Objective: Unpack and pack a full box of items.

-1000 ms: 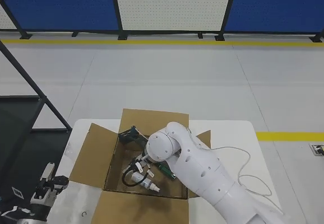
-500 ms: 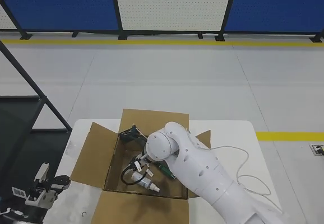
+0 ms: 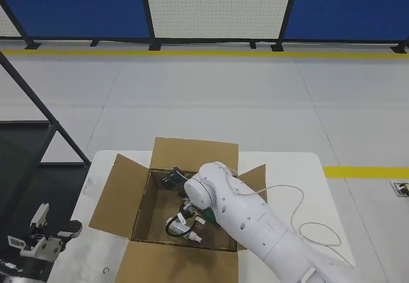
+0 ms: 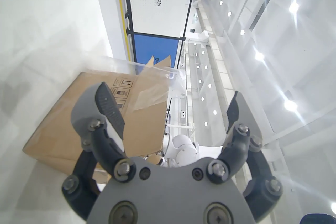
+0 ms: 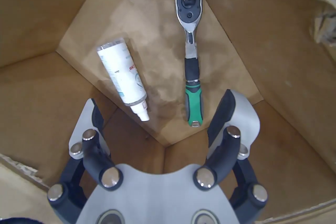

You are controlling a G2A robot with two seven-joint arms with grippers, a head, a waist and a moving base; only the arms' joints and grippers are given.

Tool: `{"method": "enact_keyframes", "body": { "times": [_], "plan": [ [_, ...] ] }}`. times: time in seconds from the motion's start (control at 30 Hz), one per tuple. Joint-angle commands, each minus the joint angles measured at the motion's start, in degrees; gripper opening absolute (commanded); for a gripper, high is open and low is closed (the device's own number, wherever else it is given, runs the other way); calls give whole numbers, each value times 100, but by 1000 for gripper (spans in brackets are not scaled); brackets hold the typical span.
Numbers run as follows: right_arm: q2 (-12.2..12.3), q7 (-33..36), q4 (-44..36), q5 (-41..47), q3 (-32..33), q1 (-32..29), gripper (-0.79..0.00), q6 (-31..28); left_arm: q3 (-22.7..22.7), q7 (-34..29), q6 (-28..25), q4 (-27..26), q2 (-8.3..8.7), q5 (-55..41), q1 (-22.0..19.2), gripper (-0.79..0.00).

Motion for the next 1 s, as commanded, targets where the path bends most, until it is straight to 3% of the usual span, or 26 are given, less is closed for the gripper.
{"method": "enact_keyframes", "body": {
  "times": [0.0, 0.3, 0.6, 0.97],
  "plan": [
    [-53, -95, 217, -88, -62, 43, 0, -40, -48, -65, 31, 24, 9, -59, -10, 0],
    [-404, -457, 978, -512, -453, 161, 0, -252, -116, -638, 21, 1, 39, -340, 98, 0],
    [-404, -457, 978, -512, -453, 161, 0, -252, -93, -647, -73, -8, 47, -195, 147, 0],
    [-428, -1252, 1366, -850, -456, 30, 0, -547, 46, -852, -114, -97, 63, -11, 252, 0]
  ]
}}
